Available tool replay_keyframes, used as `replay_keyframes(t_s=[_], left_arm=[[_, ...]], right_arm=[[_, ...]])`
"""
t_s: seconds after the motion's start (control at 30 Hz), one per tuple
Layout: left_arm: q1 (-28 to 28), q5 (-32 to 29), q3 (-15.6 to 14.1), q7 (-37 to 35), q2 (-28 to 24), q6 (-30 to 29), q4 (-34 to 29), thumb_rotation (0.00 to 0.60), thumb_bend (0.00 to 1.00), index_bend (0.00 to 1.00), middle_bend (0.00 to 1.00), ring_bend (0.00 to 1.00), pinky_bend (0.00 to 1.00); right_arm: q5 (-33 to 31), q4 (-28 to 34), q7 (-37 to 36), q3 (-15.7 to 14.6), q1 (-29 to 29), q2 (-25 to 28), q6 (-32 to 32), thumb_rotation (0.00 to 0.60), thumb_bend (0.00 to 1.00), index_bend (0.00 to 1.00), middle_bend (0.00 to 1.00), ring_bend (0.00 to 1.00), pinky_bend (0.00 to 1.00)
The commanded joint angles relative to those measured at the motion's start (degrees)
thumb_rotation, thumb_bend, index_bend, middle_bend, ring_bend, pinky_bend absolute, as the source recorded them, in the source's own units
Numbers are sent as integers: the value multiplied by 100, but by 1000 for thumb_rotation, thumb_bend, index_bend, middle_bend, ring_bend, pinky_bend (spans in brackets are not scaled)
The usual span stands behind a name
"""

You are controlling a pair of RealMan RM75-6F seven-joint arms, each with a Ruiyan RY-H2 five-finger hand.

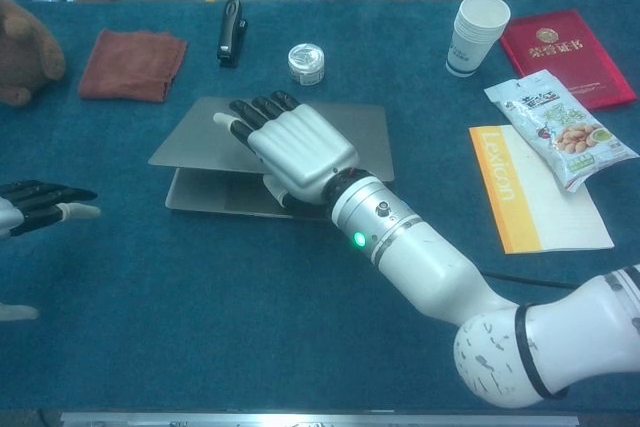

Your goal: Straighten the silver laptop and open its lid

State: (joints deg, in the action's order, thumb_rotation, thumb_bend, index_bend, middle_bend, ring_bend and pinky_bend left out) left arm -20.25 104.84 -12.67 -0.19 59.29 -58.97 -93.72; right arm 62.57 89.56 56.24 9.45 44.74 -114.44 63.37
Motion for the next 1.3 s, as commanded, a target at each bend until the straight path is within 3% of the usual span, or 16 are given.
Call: replay_keyframes(t_s=[0.03,0.37,1.3], left_arm=[[-135,1,13,51,55,153,-87,402,105,25,0,0,63],[-536,-125,124,244,300,626,-239,390,106,0,0,0,44],[-1176,-623,263,324,1039,1264,-12,366,105,0,0,0,43]], right_arm=[[-12,0,-14,4,8,-2,10,600,484,0,2,0,60],[-60,2,20,3,61,0,59,600,484,0,3,0,61],[-163,57,66,17,190,23,145,600,484,0,2,0,60]])
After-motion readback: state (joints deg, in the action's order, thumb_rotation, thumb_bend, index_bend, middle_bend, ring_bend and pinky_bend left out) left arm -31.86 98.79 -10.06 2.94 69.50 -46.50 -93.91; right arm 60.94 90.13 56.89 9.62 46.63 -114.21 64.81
